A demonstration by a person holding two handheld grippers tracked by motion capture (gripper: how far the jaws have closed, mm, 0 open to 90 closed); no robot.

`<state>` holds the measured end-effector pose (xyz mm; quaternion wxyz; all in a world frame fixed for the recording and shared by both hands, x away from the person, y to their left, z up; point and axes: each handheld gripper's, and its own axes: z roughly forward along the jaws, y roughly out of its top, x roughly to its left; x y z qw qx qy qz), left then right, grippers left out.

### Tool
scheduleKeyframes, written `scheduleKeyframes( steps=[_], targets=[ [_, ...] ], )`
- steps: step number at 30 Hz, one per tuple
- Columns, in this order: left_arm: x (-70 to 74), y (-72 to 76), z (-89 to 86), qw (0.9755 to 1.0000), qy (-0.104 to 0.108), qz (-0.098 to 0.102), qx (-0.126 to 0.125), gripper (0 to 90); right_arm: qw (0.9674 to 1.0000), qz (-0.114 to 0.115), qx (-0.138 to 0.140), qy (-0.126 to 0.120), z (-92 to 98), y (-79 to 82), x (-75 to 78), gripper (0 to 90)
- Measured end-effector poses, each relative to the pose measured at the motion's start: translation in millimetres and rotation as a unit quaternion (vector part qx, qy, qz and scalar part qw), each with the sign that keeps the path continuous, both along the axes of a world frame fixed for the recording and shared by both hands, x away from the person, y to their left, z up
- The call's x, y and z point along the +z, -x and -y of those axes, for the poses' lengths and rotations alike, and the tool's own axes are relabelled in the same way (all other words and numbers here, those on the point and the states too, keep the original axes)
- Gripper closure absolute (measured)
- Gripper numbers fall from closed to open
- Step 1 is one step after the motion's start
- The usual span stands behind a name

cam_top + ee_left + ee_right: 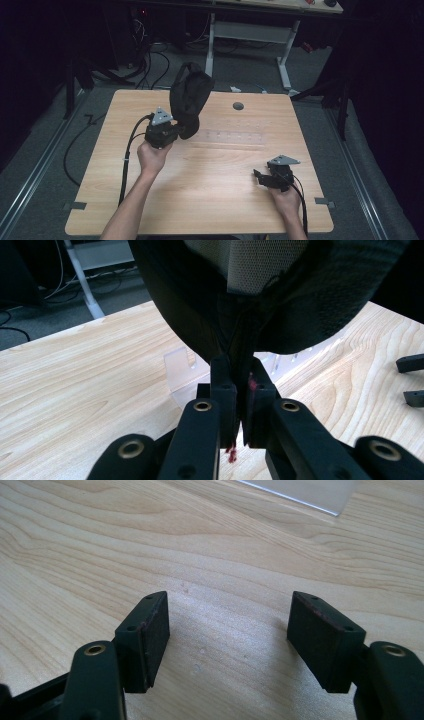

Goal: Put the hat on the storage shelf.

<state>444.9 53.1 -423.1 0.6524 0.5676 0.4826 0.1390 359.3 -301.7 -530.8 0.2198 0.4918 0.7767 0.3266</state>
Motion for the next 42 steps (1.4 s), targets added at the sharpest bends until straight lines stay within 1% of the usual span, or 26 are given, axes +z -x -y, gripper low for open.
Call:
scheduleKeyframes(
  steps=[4,8,15,17,24,25,26,28,30,33,38,40,42],
  targets=[
    [-2.1,-1.1,2.6,1.0,-0.003,0.0,0.002,86.0,1.0,0.0,-0.001,0.0,-0.1,0.0,0.0,33.5],
    [-5.0,-1.8,5.4,0.9999,-0.01,0.002,0.003,86.0,1.0,0.0,0.0,0.0,0.0,0.0,0.0,33.5],
    [-11.1,-3.3,10.1,0.9998,-0.018,-0.001,0.004,86.0,1.0,0.0,0.0,0.0,0.1,0.0,0.0,33.5],
    [-13.4,-3.8,11.3,0.9998,-0.016,-0.004,0.006,86.0,1.0,0.0,0.0,0.0,0.1,0.0,0.0,33.5],
    [-22.7,-5.1,13.8,0.9996,-0.023,-0.017,0.002,85.9,1.0,0.0,0.001,-0.001,0.2,0.0,-0.1,33.5],
    [-23.5,-5.1,13.8,0.9995,-0.026,-0.018,0.001,86.0,1.0,0.0,0.0,-0.001,0.1,0.0,-0.1,33.5],
    [-24.6,-5.0,14.7,0.9995,-0.024,-0.02,0.003,85.9,1.0,0.0,0.0,-0.001,0.1,-0.1,-0.1,33.4],
    [-26.6,-5.1,15.2,0.9994,-0.026,-0.021,0.004,85.8,1.0,0.0,0.001,-0.001,0.1,-0.1,-0.1,33.3],
    [-26.8,-5.5,13.8,0.9995,-0.022,-0.024,0.004,85.7,1.0,0.0,0.001,-0.001,0.1,-0.1,-0.1,33.3],
    [-27.6,-5.7,11.2,0.9994,-0.008,-0.033,0.008,85.3,1.0,0.0,0.001,-0.001,0.0,0.0,-0.1,33.2],
    [-29.0,-5.9,6.4,0.9991,-0.002,-0.042,0.009,84.6,1.0,0.0,0.001,-0.001,0.0,0.0,-0.1,33.1],
    [-28.1,-5.4,6.2,0.999,0.002,-0.044,0.009,80.8,1.0,0.0,0.001,-0.001,0.0,0.0,-0.1,33.1],
    [-27.6,-4.9,6.3,0.9989,0.001,-0.045,0.009,75.3,1.0,0.0,0.001,-0.001,0.0,0.0,-0.1,33.1]
  ],
)
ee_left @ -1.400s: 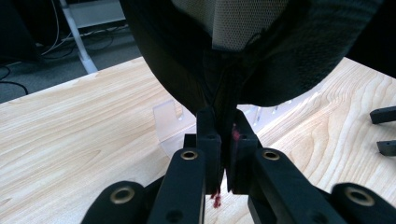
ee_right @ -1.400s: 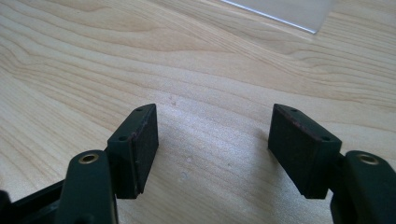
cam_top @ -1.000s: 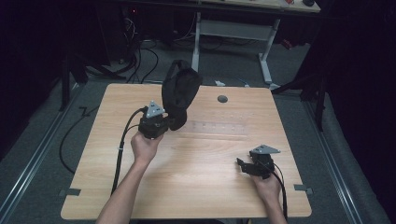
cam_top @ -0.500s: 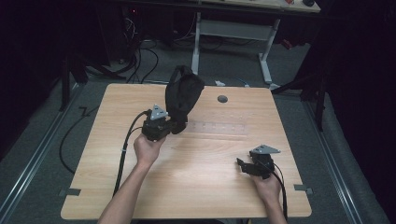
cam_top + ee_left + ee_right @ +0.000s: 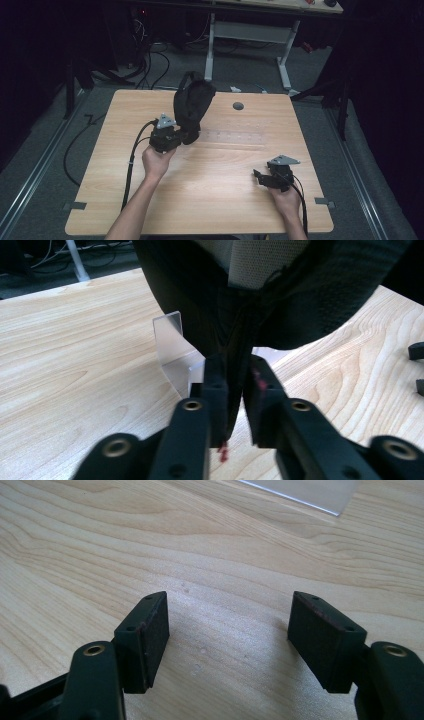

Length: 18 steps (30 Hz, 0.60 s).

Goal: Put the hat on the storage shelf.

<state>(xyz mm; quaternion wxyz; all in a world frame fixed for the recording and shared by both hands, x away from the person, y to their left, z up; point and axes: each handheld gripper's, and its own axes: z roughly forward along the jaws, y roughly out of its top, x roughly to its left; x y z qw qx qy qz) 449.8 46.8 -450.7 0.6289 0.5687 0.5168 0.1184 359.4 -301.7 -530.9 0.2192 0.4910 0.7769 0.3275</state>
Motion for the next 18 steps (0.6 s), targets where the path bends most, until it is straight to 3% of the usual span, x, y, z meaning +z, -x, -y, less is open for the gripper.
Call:
scheduleKeyframes(
  steps=[3,7,14,18],
  targets=[
    [-1.1,1.0,2.1,0.9998,-0.016,0.003,0.01,62.6,1.0,0.0,0.0,0.0,0.0,0.0,0.0,33.1],
    [0.3,1.7,1.0,0.9998,-0.013,-0.001,0.013,50.7,1.0,0.0,0.001,0.0,0.0,0.0,0.0,33.1],
    [8.0,8.3,-3.6,0.9998,-0.004,0.014,0.017,47.6,1.0,0.0,0.001,0.001,-0.1,0.0,0.0,33.0],
    [11.4,11.4,-6.6,0.9997,0.001,0.013,0.018,46.4,1.0,0.0,0.001,0.001,-0.1,0.0,0.0,33.0]
  ],
)
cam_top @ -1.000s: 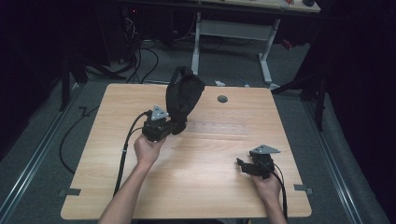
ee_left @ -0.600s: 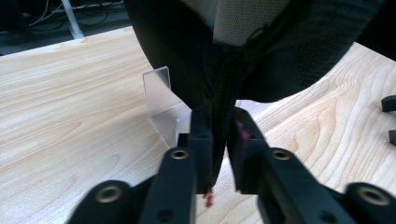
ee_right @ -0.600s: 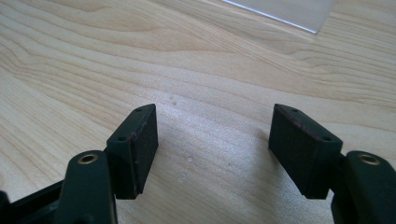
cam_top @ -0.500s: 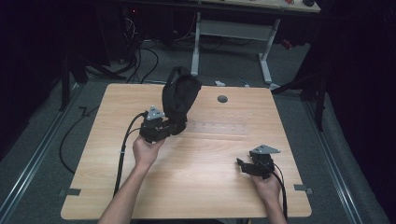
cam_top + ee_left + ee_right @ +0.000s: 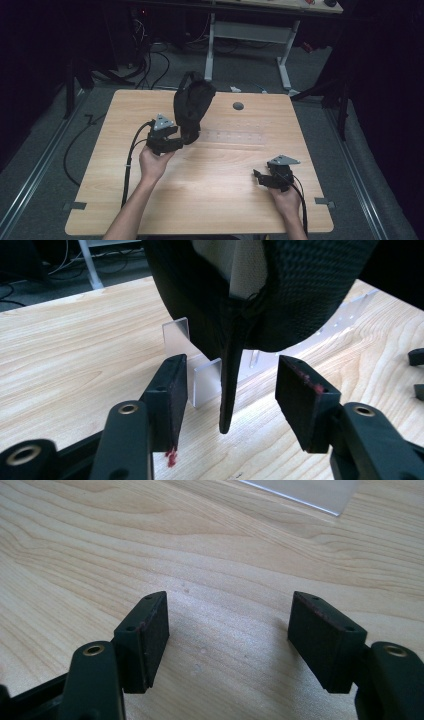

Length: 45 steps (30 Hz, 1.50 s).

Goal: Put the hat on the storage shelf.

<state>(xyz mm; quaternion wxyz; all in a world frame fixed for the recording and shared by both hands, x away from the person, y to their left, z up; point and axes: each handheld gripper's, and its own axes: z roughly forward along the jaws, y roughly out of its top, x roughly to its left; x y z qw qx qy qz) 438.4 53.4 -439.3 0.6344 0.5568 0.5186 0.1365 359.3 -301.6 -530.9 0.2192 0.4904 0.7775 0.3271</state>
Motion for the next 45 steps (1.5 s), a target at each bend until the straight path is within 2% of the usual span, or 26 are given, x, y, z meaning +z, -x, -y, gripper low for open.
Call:
scheduleKeyframes(
  steps=[4,9,16,19,23,36,42,45],
  targets=[
    [0.5,1.0,-2.3,0.9999,-0.008,-0.002,0.007,46.3,1.0,0.0,0.0,0.0,-0.1,0.0,0.0,33.0],
    [3.4,5.7,-5.3,0.9996,-0.022,0.016,0.011,47.7,1.0,-0.001,-0.001,-0.001,-0.4,0.2,0.0,33.0],
    [8.6,12.0,-13.2,0.9996,-0.011,0.023,0.011,47.5,1.0,-0.001,-0.001,-0.001,-0.5,0.2,0.0,33.0],
    [10.8,15.3,-18.5,0.9997,0.008,0.021,0.003,45.2,1.0,-0.001,-0.002,-0.001,-0.7,0.2,0.0,33.0],
    [11.9,19.2,-23.9,0.9995,0.02,0.022,-0.002,43.4,1.0,0.0,-0.001,0.0,-0.3,0.0,0.0,33.0],
    [11.3,32.8,-35.4,0.9992,0.007,0.04,0.004,43.7,1.0,-0.001,-0.002,-0.001,-0.7,0.2,0.0,33.0],
    [8.9,39.3,-37.2,0.9992,-0.006,0.038,0.012,44.4,1.0,-0.001,-0.002,-0.001,-0.8,0.2,0.0,33.0],
    [9.6,42.5,-39.7,0.9993,-0.002,0.035,0.013,45.1,1.0,-0.001,-0.003,-0.001,-0.7,0.2,0.0,33.0]
  ],
)
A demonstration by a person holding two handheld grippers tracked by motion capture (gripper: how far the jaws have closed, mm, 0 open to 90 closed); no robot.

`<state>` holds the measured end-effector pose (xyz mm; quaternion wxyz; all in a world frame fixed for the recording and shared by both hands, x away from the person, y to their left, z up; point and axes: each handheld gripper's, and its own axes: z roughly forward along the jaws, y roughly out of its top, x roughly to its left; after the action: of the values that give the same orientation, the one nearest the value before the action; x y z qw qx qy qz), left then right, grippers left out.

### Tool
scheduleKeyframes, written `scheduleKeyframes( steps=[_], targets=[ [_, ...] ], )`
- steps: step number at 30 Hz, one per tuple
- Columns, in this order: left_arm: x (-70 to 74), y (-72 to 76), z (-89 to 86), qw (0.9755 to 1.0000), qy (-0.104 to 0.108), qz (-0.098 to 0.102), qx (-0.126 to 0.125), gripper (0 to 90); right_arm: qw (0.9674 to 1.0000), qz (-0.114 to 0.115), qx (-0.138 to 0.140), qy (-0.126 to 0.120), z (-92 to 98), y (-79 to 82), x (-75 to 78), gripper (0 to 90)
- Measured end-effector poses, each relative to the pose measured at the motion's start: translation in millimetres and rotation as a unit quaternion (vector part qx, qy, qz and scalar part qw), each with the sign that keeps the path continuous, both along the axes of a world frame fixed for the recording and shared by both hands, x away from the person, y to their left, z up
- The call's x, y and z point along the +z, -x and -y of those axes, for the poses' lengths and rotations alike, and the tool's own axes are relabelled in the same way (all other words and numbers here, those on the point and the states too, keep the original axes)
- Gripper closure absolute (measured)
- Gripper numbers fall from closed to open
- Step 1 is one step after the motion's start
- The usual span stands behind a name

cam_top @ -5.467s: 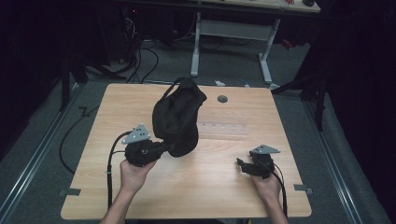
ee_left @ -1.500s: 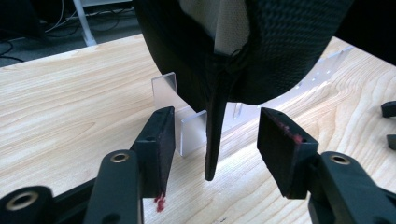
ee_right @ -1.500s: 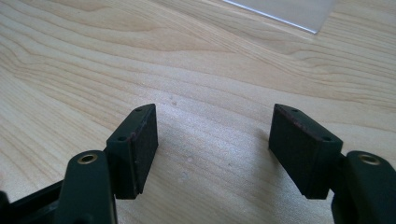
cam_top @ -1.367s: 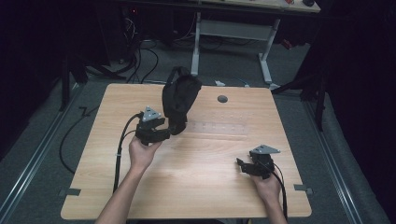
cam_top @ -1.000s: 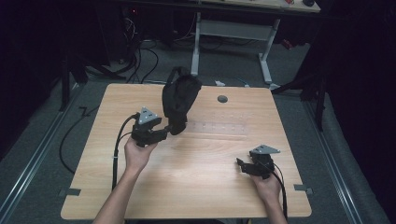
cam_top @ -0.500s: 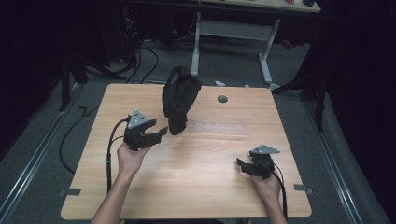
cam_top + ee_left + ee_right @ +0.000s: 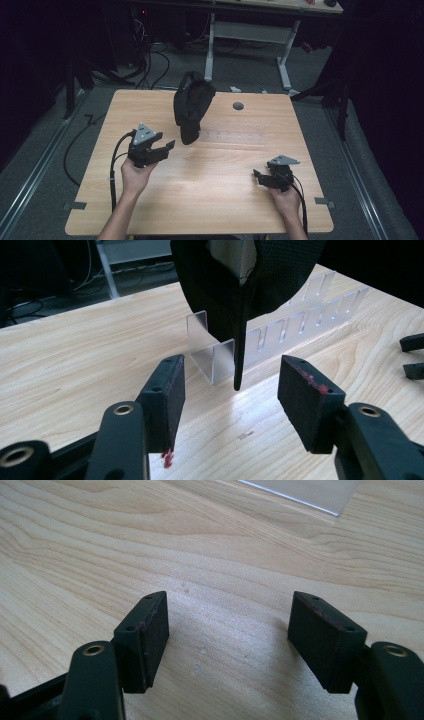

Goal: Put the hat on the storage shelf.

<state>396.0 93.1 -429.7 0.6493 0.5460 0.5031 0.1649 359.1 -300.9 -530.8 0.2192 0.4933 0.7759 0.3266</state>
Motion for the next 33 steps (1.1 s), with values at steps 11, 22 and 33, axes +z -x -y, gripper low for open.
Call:
scheduleKeyframes(
  steps=[11,22,33],
  targets=[
    [0.9,16.0,-5.2,0.9998,0.013,-0.011,-0.006,46.2,1.0,0.0,0.001,0.0,-0.1,0.0,-0.1,33.0],
    [-3.3,26.8,-7.2,0.9997,0.015,-0.02,-0.005,46.8,1.0,0.0,0.0,0.0,-0.1,0.0,0.0,33.0],
    [-17.9,35.2,-3.8,0.9984,0.007,-0.049,-0.027,48.2,1.0,0.0,0.0,0.0,-0.2,0.1,0.0,33.0]
  ],
)
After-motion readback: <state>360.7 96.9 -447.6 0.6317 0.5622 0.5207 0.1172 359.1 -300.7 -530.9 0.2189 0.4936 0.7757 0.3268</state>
